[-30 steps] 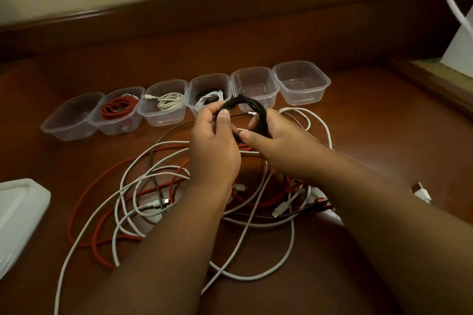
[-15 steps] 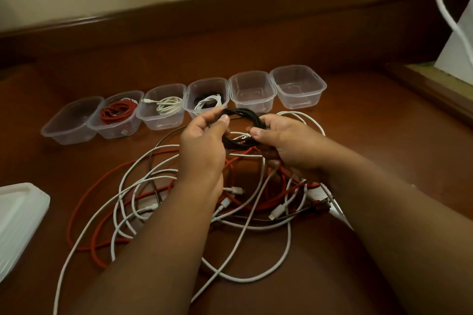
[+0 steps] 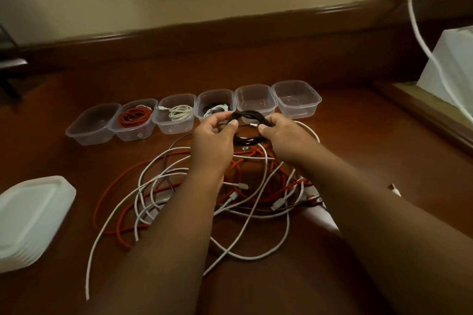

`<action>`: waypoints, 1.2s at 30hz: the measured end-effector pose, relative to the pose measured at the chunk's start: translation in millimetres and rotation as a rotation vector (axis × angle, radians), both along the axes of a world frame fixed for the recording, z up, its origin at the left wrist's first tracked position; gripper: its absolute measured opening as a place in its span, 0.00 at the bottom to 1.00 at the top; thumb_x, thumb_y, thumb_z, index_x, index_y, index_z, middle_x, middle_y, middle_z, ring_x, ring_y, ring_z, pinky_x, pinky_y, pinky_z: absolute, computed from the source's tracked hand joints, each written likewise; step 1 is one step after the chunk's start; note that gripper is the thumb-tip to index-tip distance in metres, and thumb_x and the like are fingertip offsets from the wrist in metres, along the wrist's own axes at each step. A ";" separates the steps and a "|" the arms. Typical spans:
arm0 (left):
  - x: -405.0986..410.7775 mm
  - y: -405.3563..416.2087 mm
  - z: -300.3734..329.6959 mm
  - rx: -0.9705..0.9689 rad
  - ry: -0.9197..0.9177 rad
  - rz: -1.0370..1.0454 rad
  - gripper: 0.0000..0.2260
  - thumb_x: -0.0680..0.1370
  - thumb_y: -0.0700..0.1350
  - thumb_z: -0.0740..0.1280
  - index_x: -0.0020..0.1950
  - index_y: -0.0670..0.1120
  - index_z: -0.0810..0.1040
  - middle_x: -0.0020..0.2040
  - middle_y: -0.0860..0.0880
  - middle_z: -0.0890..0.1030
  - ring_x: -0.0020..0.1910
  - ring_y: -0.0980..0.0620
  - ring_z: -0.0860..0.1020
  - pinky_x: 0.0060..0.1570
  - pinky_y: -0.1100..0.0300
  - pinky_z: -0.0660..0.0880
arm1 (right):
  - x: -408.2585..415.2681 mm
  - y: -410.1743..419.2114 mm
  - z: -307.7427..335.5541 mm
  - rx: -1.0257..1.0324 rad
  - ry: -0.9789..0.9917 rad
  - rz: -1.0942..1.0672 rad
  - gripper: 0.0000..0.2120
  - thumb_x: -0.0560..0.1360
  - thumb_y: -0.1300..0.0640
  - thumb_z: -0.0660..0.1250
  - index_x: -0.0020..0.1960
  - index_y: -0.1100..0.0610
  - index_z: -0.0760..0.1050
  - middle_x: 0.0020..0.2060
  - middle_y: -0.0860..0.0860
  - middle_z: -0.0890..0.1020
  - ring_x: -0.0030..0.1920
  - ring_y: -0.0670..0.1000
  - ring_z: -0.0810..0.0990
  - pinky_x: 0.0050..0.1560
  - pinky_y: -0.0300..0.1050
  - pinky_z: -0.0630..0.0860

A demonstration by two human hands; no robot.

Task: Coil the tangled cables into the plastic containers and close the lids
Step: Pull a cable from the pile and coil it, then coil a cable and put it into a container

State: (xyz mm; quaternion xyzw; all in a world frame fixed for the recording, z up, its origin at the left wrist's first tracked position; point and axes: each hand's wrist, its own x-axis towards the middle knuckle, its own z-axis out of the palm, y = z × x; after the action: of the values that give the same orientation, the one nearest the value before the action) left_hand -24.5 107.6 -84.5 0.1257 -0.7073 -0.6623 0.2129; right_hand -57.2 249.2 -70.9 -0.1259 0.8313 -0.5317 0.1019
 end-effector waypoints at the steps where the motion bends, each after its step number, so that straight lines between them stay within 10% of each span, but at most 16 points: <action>1: 0.3 -0.9 4.2 -0.030 -0.011 -0.017 0.08 0.80 0.42 0.67 0.56 0.54 0.79 0.50 0.50 0.83 0.50 0.54 0.82 0.51 0.59 0.79 | 0.1 -0.3 3.3 0.002 0.012 -0.012 0.10 0.83 0.52 0.58 0.62 0.52 0.73 0.49 0.52 0.80 0.48 0.51 0.79 0.52 0.49 0.78; 11: -24.9 -17.6 28.7 -0.436 -0.095 -0.191 0.12 0.81 0.45 0.67 0.64 0.52 0.77 0.50 0.47 0.83 0.48 0.49 0.83 0.51 0.46 0.82 | -24.4 8.3 34.1 0.083 0.110 -0.044 0.04 0.81 0.56 0.63 0.48 0.51 0.75 0.48 0.57 0.81 0.43 0.53 0.79 0.49 0.52 0.78; 17: -51.9 -51.4 25.6 -0.751 -0.070 -0.100 0.07 0.81 0.49 0.66 0.58 0.52 0.80 0.45 0.55 0.80 0.43 0.58 0.78 0.38 0.64 0.72 | -61.1 -0.2 35.4 0.110 0.166 -0.067 0.05 0.81 0.56 0.63 0.47 0.50 0.75 0.47 0.56 0.82 0.45 0.54 0.80 0.46 0.50 0.79; 23: -68.7 -152.6 27.4 -1.090 -0.235 0.152 0.12 0.79 0.52 0.67 0.61 0.53 0.79 0.57 0.49 0.80 0.53 0.49 0.78 0.51 0.49 0.78 | -90.8 -59.4 33.6 0.218 0.285 0.119 0.06 0.81 0.55 0.63 0.56 0.53 0.77 0.45 0.50 0.79 0.45 0.51 0.78 0.47 0.48 0.78; 31: -77.0 -209.8 3.1 -1.196 -0.376 0.044 0.19 0.78 0.57 0.67 0.65 0.48 0.79 0.63 0.45 0.79 0.60 0.45 0.77 0.56 0.54 0.73 | -125.1 -174.5 31.9 0.246 0.280 0.259 0.10 0.80 0.53 0.66 0.61 0.51 0.78 0.47 0.48 0.79 0.48 0.51 0.80 0.50 0.48 0.79; 36: -76.7 -217.6 -8.6 -1.120 -0.301 0.054 0.26 0.74 0.61 0.70 0.69 0.52 0.73 0.63 0.48 0.78 0.59 0.48 0.77 0.58 0.48 0.77 | -142.2 -219.0 22.4 0.612 0.309 0.361 0.10 0.81 0.57 0.61 0.61 0.55 0.74 0.46 0.51 0.78 0.42 0.51 0.78 0.42 0.45 0.78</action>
State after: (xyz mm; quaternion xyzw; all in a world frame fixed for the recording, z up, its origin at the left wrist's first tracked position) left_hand -101.2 -110.0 -93.0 0.1048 -0.9689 -0.1560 0.1609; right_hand -199.4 30.2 -48.5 -0.3125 0.9216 -0.2071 0.1000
